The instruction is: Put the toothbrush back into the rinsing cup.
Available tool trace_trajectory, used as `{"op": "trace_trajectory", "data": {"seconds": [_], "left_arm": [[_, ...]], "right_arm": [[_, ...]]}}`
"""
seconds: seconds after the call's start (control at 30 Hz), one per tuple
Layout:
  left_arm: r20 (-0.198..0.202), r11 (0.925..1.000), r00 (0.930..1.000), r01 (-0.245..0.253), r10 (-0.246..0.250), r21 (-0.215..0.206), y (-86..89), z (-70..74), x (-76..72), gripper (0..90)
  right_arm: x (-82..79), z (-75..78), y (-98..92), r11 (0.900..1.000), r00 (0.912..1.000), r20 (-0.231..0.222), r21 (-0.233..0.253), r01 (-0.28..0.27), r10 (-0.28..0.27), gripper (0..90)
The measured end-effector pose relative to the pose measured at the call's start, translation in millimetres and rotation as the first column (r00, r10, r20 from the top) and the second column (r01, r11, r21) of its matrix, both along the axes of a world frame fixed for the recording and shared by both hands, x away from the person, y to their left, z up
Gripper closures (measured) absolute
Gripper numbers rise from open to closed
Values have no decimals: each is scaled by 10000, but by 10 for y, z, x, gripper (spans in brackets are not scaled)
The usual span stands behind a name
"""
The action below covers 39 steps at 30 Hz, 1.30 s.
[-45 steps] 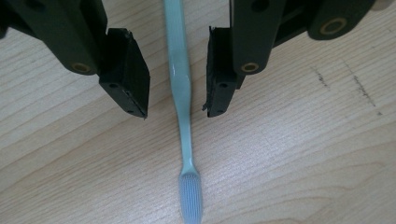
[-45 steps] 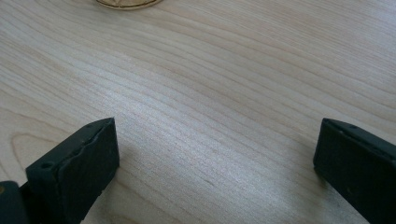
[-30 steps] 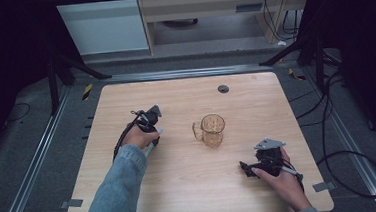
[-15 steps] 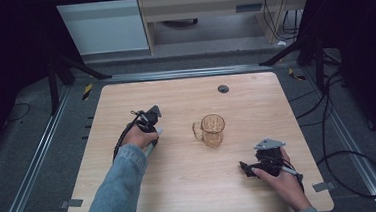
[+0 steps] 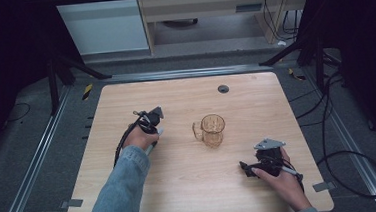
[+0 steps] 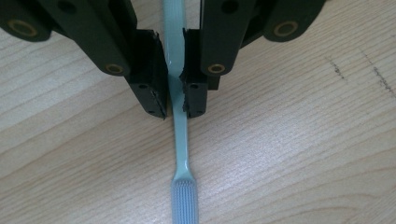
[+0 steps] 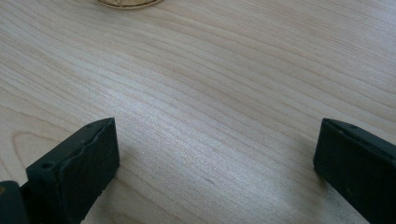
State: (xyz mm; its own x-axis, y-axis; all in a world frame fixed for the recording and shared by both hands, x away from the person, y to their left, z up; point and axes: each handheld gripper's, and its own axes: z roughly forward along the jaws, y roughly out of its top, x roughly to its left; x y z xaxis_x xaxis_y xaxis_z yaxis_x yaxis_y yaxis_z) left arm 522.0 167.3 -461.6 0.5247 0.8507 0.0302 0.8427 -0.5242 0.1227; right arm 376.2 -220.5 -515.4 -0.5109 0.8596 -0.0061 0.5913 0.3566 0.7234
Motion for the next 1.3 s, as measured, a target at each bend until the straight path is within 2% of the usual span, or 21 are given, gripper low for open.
{"op": "trace_trajectory", "data": {"seconds": [0.2, 0.27, 0.3, 0.33, 0.4, 0.43, 0.47, 0.63, 0.7, 0.73, 0.77, 0.93, 1.0, 1.17, 1.2, 1.23, 1.3], "left_arm": [[681, 9984, 9974, 266, -233, -489, 43, 177, -54, 793], [1080, 9960, 9936, 404, -316, -795, 45, 247, -82, 793], [1603, 9915, 9865, 520, -325, -1190, 47, 322, -119, 794], [1603, 9915, 9865, 520, -325, -1190, 47, 322, -119, 794], [2072, 9852, 9775, 734, -403, -1547, 53, 399, -161, 793], [2549, 9782, 9661, 918, -422, -1861, 53, 476, -210, 793], [2549, 9782, 9661, 918, -422, -1861, 53, 476, -210, 793], [3503, 9618, 9353, 1393, -497, -2355, 13, 603, -301, 793], [3756, 9565, 9257, 1479, -444, -2514, -8, 633, -330, 793], [3916, 9487, 9194, 1556, -372, -2752, -37, 655, -353, 793], [3916, 9487, 9194, 1556, -372, -2752, -37, 655, -353, 793], [4261, 9408, 9036, 1810, -441, -2865, -130, 714, -360, 793], [4432, 9346, 8957, 1869, -355, -3028, -152, 737, -356, 793], [4948, 9303, 8690, 1842, -33, -3172, -166, 805, -329, 793], [5149, 9285, 8573, 1884, 34, -3199, -183, 833, -325, 794], [5149, 9285, 8573, 1884, 34, -3199, -183, 833, -325, 793], [5320, 9253, 8467, 1952, 83, -3250, -199, 863, -316, 794]], "right_arm": [[-1, 1, 1, 10000, 10000, -11, 30, 1, -1, 6], [-1, 1, 1, 10000, 10000, -14, 35, 3, -3, 6], [-1, 1, 0, 10000, 10000, -10, 30, 3, -3, 6], [-1, 1, 0, 10000, 10000, -10, 30, 3, -3, 6], [-1, 2, 0, 10000, 10000, -14, 37, -1, 1, 6], [-1, 2, 0, 10000, 10000, -14, 31, -9, 9, 5], [-1, 2, 0, 10000, 10000, -14, 31, -9, 9, 5], [-2, 2, 2, 10000, 10000, -19, 47, 6, -6, 5], [-1, 2, 2, 10000, 10000, -19, 50, 6, -6, 5], [2, 2, -4, 10000, 10000, -14, 31, -44, 45, 6], [2, 2, -4, 10000, 10000, -14, 31, -44, 45, 6], [-1, 1, -13, 9999, 9999, -23, 61, -139, 139, 7], [-7, 2, -20, 9998, 9998, -31, 32, -178, 178, 7], [-11, 1, -19, 9998, 9999, -1, 19, -172, 172, 8], [-18, 2, -18, 9998, 9998, 16, 11, -191, 191, 11], [-18, 2, -18, 9998, 9998, 16, 11, -191, 191, 11], [-22, 2, -16, 9998, 9998, 24, -2, -187, 187, 12]]}}
